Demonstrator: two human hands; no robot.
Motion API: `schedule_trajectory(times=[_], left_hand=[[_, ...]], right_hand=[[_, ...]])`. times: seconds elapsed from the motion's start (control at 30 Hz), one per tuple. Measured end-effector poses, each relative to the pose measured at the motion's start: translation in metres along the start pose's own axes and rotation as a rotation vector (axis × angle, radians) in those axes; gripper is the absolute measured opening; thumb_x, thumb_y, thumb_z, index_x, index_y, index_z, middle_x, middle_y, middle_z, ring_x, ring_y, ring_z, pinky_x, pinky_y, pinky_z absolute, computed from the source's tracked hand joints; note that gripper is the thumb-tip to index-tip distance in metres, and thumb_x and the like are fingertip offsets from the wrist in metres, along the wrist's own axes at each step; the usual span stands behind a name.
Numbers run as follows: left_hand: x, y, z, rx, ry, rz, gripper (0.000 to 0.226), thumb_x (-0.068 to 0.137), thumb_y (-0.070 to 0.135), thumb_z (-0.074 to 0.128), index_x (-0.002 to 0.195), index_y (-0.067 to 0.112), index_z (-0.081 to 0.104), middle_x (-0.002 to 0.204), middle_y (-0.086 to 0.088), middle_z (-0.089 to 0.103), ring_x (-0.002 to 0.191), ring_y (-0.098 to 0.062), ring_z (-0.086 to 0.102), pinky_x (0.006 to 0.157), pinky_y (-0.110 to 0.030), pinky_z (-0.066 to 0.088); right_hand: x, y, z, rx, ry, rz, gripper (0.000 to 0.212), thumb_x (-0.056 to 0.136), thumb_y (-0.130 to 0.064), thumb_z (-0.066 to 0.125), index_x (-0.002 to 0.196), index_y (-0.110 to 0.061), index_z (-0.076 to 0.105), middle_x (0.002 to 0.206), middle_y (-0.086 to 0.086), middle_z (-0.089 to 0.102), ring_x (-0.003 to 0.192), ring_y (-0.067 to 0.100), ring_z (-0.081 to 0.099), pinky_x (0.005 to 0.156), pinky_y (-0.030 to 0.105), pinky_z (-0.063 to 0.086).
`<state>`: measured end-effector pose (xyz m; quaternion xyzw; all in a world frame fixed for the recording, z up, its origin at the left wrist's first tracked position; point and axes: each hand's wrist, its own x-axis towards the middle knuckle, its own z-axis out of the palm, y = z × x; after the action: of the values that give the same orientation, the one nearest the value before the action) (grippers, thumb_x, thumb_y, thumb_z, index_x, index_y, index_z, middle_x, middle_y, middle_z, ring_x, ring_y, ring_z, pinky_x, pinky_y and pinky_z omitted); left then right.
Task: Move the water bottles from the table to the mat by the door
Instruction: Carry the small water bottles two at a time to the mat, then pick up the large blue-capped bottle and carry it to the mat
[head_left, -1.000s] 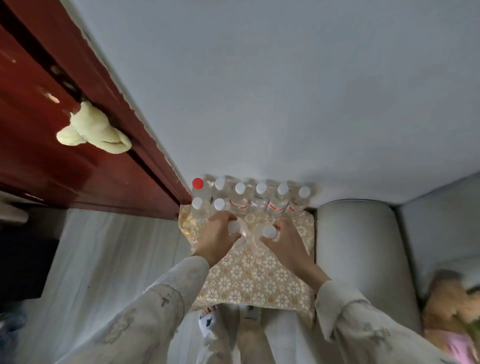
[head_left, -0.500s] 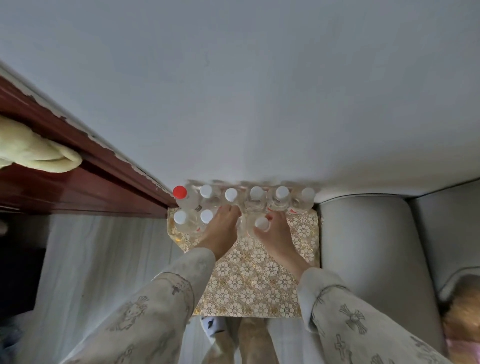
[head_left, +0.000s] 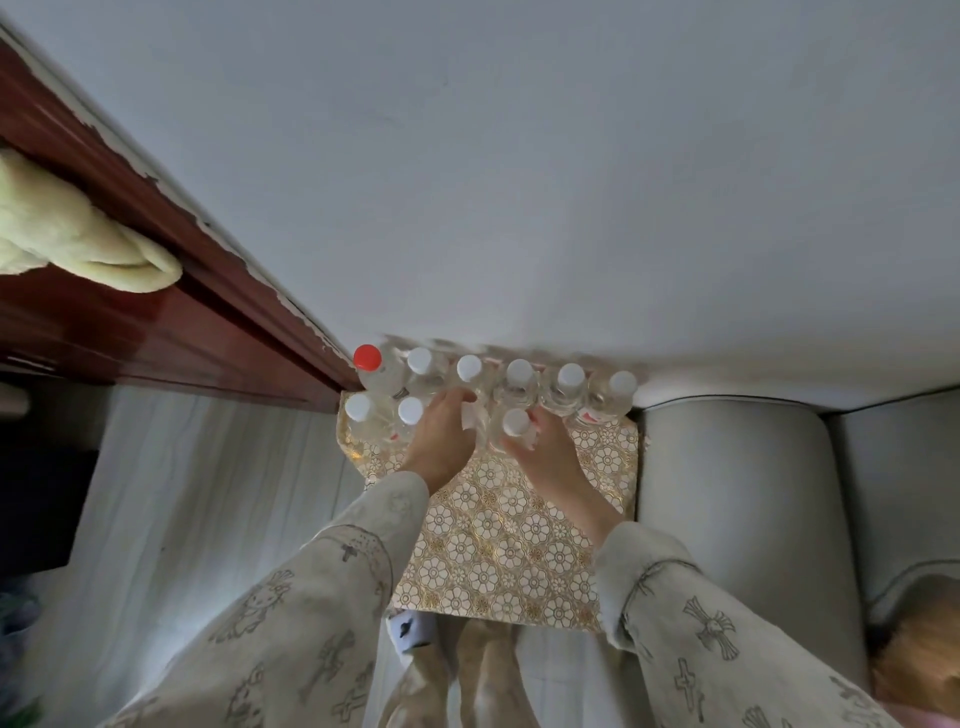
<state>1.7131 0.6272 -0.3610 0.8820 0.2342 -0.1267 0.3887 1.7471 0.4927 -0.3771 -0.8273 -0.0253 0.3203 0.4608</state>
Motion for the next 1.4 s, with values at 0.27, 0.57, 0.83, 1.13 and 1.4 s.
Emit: schedule_trajectory(times=[0.27, 0.57, 0.83, 1.13, 1.4], left_hand=[[-0.066, -0.002, -0.029, -0.201, 0.128, -0.107, 0.038, 0.087, 0.011, 0.053, 0.124, 0.008, 0.047, 0.128, -0.009, 0.054, 0.117, -0.022, 0.050, 0.097, -0.032, 0.040], [-0.236, -0.081, -0.065, -0.359, 0.315, -0.311, 0.032, 0.089, 0.018, 0.054, 0.119, 0.010, 0.052, 0.122, -0.008, 0.060, 0.112, -0.021, 0.056, 0.091, -0.024, 0.041], [-0.475, -0.178, -0.067, -0.627, 0.889, -0.620, 0.021, 0.087, 0.009, 0.055, 0.107, 0.003, 0.060, 0.102, -0.009, 0.067, 0.085, -0.019, 0.062, 0.070, -0.013, 0.038], [-0.761, -0.251, 0.010, -0.850, 1.393, -0.951, 0.014, 0.087, 0.014, 0.057, 0.099, 0.011, 0.062, 0.094, -0.009, 0.067, 0.088, -0.021, 0.063, 0.084, -0.036, 0.049], [-0.946, -0.242, 0.083, -1.045, 1.900, -1.226, 0.015, 0.088, 0.020, 0.056, 0.101, 0.016, 0.061, 0.094, -0.005, 0.066, 0.092, -0.019, 0.062, 0.083, -0.032, 0.049]], right_hand=[[-0.064, -0.035, 0.002, -0.080, -0.087, 0.001, 0.051, 0.089, -0.026, 0.052, 0.134, -0.011, 0.033, 0.138, 0.008, 0.044, 0.125, 0.023, 0.043, 0.099, 0.033, 0.035], [-0.169, -0.080, 0.080, -0.261, -0.398, -0.188, 0.036, 0.092, -0.030, 0.047, 0.124, -0.014, 0.049, 0.119, 0.002, 0.058, 0.092, 0.003, 0.055, 0.071, 0.010, 0.046], [-0.325, -0.099, 0.231, -0.360, -0.773, -0.349, 0.019, 0.090, -0.015, 0.050, 0.103, -0.003, 0.058, 0.101, 0.022, 0.067, 0.081, 0.020, 0.061, 0.070, 0.020, 0.045], [-0.564, -0.040, 0.372, -0.579, -1.323, -0.509, 0.015, 0.091, -0.010, 0.048, 0.099, -0.001, 0.058, 0.089, 0.014, 0.063, 0.068, 0.007, 0.058, 0.058, 0.006, 0.045], [-0.772, 0.014, 0.458, -0.831, -1.831, -0.684, 0.016, 0.091, -0.013, 0.049, 0.100, -0.006, 0.060, 0.085, 0.009, 0.067, 0.068, 0.013, 0.061, 0.062, 0.021, 0.046]])
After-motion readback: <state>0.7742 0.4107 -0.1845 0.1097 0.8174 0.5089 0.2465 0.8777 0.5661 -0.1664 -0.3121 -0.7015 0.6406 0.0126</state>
